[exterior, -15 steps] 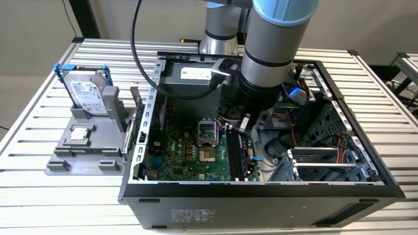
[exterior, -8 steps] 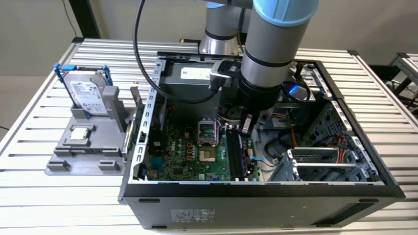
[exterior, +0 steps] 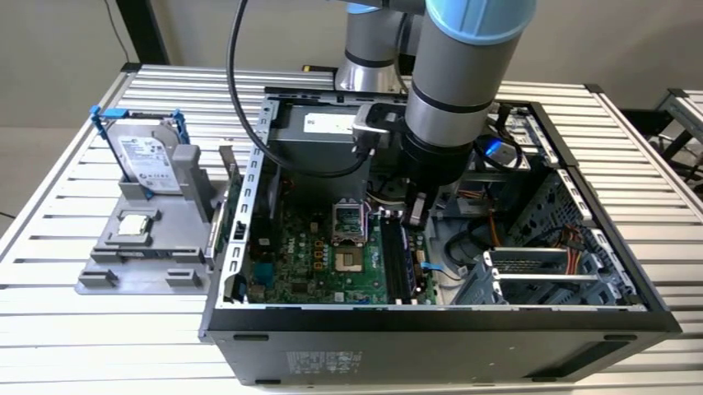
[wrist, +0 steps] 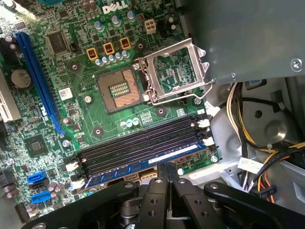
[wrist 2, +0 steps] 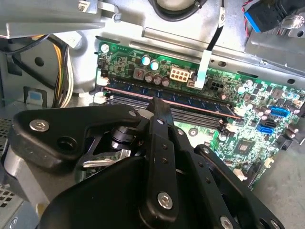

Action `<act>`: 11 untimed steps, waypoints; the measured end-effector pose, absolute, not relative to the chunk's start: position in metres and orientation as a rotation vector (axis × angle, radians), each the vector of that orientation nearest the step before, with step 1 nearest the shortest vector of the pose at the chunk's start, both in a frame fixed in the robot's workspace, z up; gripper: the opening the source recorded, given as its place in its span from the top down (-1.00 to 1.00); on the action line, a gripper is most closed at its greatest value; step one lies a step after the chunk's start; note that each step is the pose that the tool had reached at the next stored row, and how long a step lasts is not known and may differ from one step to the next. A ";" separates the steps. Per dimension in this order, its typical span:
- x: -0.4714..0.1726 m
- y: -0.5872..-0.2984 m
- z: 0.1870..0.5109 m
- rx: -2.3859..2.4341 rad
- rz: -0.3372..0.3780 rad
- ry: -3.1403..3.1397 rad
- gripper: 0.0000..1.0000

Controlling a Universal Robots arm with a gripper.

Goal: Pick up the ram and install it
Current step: 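Press down the ram until it locks into place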

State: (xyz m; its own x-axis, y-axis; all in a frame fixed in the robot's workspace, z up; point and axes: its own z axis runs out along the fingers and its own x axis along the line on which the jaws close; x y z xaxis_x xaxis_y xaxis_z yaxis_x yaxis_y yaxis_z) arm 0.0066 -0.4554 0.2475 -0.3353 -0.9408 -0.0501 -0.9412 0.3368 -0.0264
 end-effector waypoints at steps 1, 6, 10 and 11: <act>0.007 -0.455 0.248 -1.777 0.011 2.522 1.00; 0.007 -0.455 0.247 -1.779 0.011 2.521 1.00; 0.006 -0.455 0.247 -1.797 0.012 2.508 1.00; 0.007 -0.455 0.247 -1.802 0.012 2.504 1.00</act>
State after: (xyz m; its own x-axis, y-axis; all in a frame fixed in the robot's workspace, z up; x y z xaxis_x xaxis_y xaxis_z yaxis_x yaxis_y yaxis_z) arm 0.0065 -0.4554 0.2475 -0.3166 -0.9472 -0.0501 -0.9477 0.3181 -0.0264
